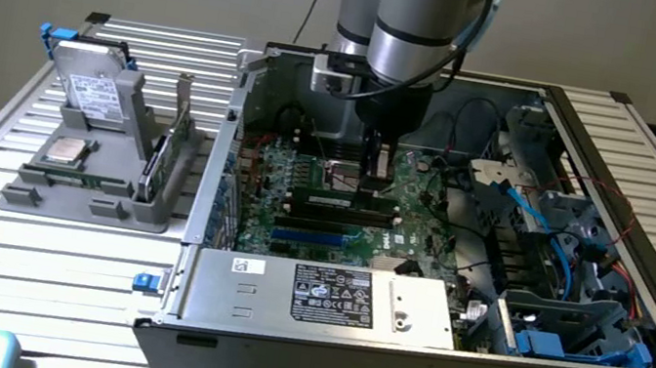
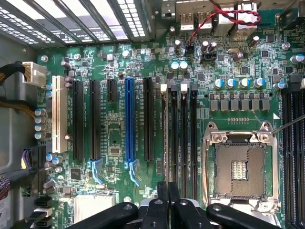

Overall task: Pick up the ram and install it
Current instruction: 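Insert the ram into the slot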

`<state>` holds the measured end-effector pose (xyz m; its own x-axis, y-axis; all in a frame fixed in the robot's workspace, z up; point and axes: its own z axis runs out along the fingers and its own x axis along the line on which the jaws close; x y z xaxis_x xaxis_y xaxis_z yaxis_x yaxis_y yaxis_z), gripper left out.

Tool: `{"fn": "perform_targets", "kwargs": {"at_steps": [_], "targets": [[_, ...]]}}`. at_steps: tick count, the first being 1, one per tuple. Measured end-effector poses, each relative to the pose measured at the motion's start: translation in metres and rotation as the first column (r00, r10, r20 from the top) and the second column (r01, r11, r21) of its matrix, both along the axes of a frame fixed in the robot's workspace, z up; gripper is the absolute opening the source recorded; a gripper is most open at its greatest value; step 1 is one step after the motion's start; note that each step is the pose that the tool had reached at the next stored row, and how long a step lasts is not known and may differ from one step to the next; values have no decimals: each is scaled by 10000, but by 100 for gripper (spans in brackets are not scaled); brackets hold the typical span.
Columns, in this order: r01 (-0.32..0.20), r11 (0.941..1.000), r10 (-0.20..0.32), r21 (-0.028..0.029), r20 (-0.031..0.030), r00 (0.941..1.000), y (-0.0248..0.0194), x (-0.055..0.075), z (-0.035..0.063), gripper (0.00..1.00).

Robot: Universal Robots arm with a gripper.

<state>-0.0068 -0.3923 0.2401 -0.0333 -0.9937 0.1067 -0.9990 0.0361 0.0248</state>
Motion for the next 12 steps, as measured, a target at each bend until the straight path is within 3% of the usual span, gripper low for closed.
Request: {"fn": "perform_targets", "kwargs": {"at_steps": [12], "targets": [[-4, 10000, 4, 36, -1, 10000, 5, 1, -18, 12]]}}
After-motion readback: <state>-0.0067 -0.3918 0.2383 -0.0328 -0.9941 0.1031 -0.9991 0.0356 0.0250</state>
